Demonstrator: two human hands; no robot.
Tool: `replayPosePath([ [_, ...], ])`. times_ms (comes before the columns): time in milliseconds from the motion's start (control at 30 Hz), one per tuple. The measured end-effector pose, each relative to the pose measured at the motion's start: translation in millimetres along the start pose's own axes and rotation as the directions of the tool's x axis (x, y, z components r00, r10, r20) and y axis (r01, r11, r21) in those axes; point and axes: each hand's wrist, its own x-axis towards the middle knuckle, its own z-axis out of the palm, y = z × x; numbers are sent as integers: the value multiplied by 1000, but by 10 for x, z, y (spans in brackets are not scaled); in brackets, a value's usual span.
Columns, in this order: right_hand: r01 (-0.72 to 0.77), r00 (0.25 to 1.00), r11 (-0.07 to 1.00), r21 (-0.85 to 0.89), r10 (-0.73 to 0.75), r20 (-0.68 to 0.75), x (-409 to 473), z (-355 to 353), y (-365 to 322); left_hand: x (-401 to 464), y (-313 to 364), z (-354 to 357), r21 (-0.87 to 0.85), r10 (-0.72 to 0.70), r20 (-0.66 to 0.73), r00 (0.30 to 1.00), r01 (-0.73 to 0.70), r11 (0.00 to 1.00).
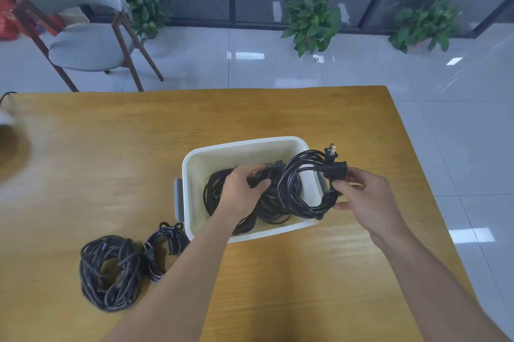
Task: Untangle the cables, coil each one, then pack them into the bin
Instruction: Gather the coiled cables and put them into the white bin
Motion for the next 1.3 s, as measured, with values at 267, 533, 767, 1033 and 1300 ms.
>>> replayPosePath([
  [267, 38, 991, 990, -139, -20, 130, 97, 565, -76, -428, -93, -578, -19, 97, -216, 972, -104, 994],
  [533, 27, 959, 929, -369, 81, 273, 177, 1211, 53, -600, -364, -676, 234, 292, -290, 911, -228, 945],
  [767, 81, 962, 924, -374, 26, 273, 256, 1513, 135, -620, -390, -434, 286, 258, -189, 948, -198, 938],
  [1033, 482, 871, 523, -702, -376, 318, 216, 1273, 275, -369, -313, -262, 471, 203, 25, 979, -190, 862],
  [1300, 371, 908, 427, -824, 21, 419, 350, 1179, 304, -109, -423, -145, 524, -11, 117, 993, -53, 850],
])
